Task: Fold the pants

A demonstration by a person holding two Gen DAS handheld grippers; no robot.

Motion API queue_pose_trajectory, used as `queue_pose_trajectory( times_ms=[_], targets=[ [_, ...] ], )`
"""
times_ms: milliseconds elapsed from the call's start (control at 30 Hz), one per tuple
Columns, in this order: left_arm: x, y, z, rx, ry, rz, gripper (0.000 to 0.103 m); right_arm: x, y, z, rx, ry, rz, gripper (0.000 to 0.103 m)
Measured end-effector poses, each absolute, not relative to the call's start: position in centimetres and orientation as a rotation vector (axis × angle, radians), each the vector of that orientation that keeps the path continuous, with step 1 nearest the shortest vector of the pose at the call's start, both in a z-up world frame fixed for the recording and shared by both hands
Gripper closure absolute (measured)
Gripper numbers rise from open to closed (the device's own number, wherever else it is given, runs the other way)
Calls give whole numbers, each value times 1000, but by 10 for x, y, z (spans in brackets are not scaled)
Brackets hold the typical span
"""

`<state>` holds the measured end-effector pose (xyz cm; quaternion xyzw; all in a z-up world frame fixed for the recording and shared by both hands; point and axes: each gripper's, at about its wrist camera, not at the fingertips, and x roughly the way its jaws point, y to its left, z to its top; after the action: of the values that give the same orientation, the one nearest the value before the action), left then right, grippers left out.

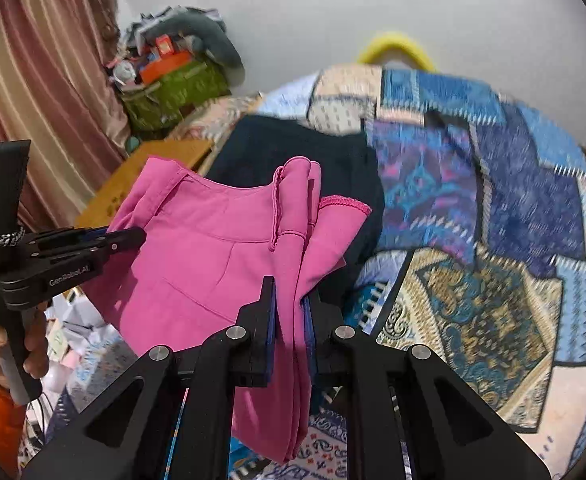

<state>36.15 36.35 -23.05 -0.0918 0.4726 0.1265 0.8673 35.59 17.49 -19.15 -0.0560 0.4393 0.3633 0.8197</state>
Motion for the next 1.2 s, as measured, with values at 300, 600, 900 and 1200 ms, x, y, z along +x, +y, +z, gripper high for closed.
queue_pose_trajectory(
  times_ms=[300, 600, 900, 1200],
  targets=[
    [358, 361, -248, -123, 1006, 317, 63, 341, 171, -198, -213, 918, 736, 86],
    [311, 346, -205, -117, 978, 333, 56, 312, 140, -155, -181, 853, 760, 69],
    [221, 290, -97, -97, 753, 270, 56, 239, 104, -69, -139, 634, 816, 69],
    [104, 213, 1, -25, 465, 228, 56, 136, 56, 4, -73, 371, 864, 69]
  ],
)
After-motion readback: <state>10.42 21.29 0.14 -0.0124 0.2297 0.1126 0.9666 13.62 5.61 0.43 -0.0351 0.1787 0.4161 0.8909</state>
